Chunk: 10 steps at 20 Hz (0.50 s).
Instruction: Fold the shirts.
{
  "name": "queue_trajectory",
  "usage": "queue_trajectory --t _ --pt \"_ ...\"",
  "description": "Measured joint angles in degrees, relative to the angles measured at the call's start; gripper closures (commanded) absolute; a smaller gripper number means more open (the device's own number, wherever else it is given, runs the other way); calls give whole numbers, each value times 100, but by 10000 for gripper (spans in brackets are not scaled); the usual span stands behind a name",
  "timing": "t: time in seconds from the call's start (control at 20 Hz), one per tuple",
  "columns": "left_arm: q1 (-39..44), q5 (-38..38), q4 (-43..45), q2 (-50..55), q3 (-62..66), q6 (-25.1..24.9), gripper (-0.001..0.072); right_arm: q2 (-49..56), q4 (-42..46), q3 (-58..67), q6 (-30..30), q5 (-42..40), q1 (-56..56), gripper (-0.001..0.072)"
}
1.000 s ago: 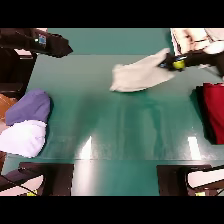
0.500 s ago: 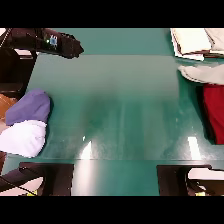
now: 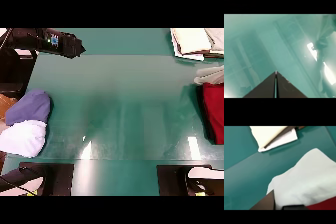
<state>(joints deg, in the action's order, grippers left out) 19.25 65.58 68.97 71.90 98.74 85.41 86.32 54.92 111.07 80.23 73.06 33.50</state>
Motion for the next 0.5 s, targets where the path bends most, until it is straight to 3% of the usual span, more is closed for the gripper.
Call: queue_trajectory --t 0.3,0.5 --pt "0 0 0 0 0 -15 682 -170 179 422 -26 894 323 696" --pt "0 0 0 0 0 -52 682 -651 699 -391 -28 1228 682 695"
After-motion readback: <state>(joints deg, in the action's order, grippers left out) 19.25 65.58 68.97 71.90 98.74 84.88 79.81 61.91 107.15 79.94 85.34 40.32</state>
